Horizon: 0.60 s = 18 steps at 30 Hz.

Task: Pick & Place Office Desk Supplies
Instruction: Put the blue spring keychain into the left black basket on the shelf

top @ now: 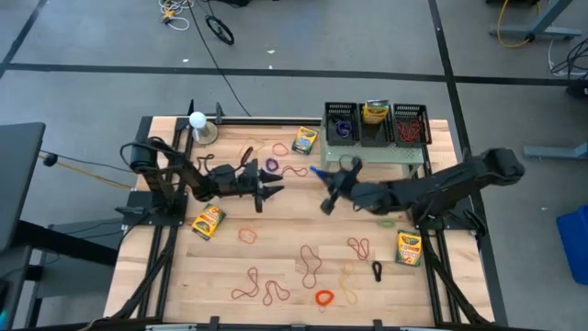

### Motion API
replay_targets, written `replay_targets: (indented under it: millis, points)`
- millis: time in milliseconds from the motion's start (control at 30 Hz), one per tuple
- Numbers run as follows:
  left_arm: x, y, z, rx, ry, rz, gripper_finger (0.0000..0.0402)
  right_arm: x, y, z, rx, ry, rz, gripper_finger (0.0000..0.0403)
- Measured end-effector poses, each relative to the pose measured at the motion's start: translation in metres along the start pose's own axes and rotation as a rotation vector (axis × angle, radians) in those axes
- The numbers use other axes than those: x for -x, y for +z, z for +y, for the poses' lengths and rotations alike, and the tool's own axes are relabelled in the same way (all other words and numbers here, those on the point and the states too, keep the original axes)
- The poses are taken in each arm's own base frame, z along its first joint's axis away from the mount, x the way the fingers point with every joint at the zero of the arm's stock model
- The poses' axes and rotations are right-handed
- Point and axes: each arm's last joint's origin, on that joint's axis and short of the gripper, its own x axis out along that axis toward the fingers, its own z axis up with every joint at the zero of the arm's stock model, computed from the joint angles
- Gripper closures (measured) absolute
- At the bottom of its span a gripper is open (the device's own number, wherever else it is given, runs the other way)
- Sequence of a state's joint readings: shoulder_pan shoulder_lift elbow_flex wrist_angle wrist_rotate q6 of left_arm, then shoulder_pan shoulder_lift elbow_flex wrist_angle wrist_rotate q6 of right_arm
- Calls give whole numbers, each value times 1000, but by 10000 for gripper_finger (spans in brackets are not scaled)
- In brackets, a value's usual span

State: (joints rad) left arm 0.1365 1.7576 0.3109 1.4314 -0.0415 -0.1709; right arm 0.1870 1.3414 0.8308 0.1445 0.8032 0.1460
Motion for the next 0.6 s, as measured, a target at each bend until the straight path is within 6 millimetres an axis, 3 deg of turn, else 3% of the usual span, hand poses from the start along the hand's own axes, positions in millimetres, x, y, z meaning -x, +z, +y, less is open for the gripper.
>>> replay_targets:
  millis: [167, 300, 467, 600]
  points:
    - [0, 0, 1, -7, 9, 4, 231, -9, 46, -39, 53, -205, 101, 374]
    - [0, 0, 0, -7, 1, 6, 235, -26, 68, -78, -34, -294, 169, 373]
    - [0, -1, 0, -2, 0, 8, 236, -54, 60, -119, -108, -327, 283, 372]
    - [0, -1, 0, 10, 1, 9, 236, -72, 42, -137, -125, -359, 400, 370]
